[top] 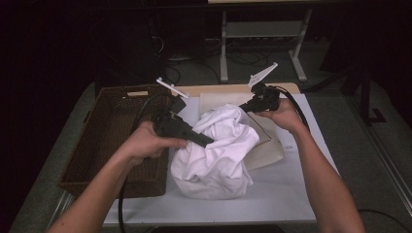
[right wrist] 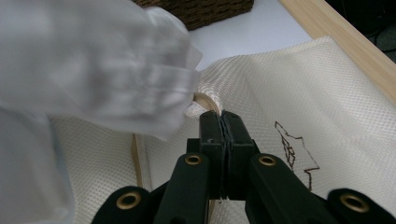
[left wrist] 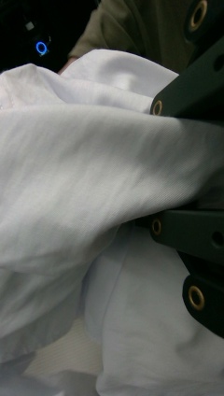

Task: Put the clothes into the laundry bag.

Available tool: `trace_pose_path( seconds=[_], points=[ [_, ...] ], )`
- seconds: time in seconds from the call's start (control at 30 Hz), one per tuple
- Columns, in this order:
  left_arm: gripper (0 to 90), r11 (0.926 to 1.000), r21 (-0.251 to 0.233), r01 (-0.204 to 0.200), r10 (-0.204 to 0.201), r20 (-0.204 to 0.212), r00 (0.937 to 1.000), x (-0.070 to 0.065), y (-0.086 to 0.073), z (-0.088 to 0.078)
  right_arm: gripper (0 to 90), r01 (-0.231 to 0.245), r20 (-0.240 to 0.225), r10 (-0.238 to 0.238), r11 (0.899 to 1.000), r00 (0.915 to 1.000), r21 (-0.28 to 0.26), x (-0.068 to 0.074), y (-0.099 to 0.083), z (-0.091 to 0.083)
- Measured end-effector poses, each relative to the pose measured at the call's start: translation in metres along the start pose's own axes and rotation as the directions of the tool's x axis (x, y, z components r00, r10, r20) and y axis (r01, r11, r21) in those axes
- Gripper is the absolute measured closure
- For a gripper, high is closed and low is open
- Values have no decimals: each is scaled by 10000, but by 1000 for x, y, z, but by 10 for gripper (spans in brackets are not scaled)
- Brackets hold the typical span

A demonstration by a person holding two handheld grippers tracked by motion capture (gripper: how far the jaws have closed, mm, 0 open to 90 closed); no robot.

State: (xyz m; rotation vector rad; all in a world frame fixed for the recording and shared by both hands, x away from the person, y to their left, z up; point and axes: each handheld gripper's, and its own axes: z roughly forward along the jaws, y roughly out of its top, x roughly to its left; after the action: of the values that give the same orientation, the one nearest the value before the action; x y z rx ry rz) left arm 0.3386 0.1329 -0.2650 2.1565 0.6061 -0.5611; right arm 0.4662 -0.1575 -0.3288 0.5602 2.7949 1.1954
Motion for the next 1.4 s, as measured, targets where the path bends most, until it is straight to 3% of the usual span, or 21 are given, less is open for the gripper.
trace_pose_path(
  seconds=[0.2,0.3,0.33,0.5,0.53,0.57,0.6,0.73,0.8,0.87,0.97,1.0,1.03,1.1,1.13,1.17,1.2,1.27,1.33,1.37,1.4],
  points=[
    [749,9939,871,670,-648,-280,9975,32,-15,37,882,169,-75,-169,9999,9998,-17,6,3,0],
    [749,9915,947,892,-859,-381,9956,42,-17,46,883,196,-108,-196,9998,9997,-5,10,4,-1],
    [749,9880,939,1229,-1194,-416,9920,54,-21,54,883,337,-181,-338,9994,9993,-71,14,5,-1],
    [748,9829,834,1642,-1587,-694,9849,69,-24,68,882,627,-291,-622,9979,9976,159,22,6,3],
    [748,9802,685,1858,-1802,-808,9803,76,-25,73,883,657,-350,-652,9977,9973,161,25,6,4],
    [747,9802,685,1858,-1802,-808,9803,76,-25,73,883,657,-350,-652,9977,9973,161,25,6,4],
    [746,9753,335,2183,-2142,-977,9719,82,-25,76,883,718,-405,-709,9972,9967,225,27,5,5],
    [740,9691,171,2463,-2433,-1017,9646,88,-23,80,883,867,-513,-847,9955,9951,384,31,4,9],
    [739,9646,115,2634,-2596,-1321,9566,90,-21,85,883,844,-589,-819,9956,9949,414,34,3,11],
    [733,9645,373,2614,-2540,-1388,9572,90,-19,96,883,843,-712,-814,9957,9941,389,36,4,15],
    [732,9633,296,2667,-2596,-1476,9544,89,-17,102,883,908,-880,-878,9954,9922,317,38,5,16],
    [736,9560,-2,2935,-2900,-1555,9443,92,-16,103,884,1097,-976,-1057,9933,9896,370,42,7,17],
    [739,9560,-2,2935,-2900,-1555,9443,92,-16,103,884,1097,-976,-1057,9933,9896,370,42,7,17],
    [742,9440,-616,3240,-3296,-1447,9330,98,-17,100,886,1078,-1242,-1028,9936,9869,342,45,7,16],
    [742,9201,-1423,3648,-3832,-1346,9138,106,-20,96,886,1127,-1305,-1063,9927,9857,426,47,7,16],
    [742,9201,-1423,3648,-3832,-1346,9138,106,-20,96,886,1127,-1305,-1063,9927,9857,426,47,7,16],
    [742,9089,-1826,3749,-4015,-1398,9051,109,-21,95,886,1154,-1402,-1072,9919,9843,521,49,6,16],
    [742,9016,-2105,3779,-4125,-1551,8977,110,-21,97,886,1287,-1393,-1196,9900,9830,582,54,5,15],
    [718,9172,-1942,3480,-3843,-1994,9014,104,-18,100,885,1093,-1352,-1012,9925,9856,539,53,-1,15],
    [690,9172,-1942,3480,-3843,-1994,9014,104,-18,100,885,1093,-1352,-1012,9925,9856,539,53,-1,15],
    [635,9324,-1727,3175,-3526,-2420,9039,97,-16,97,885,937,-1316,-872,9946,9875,443,52,-7,13]
  ],
)
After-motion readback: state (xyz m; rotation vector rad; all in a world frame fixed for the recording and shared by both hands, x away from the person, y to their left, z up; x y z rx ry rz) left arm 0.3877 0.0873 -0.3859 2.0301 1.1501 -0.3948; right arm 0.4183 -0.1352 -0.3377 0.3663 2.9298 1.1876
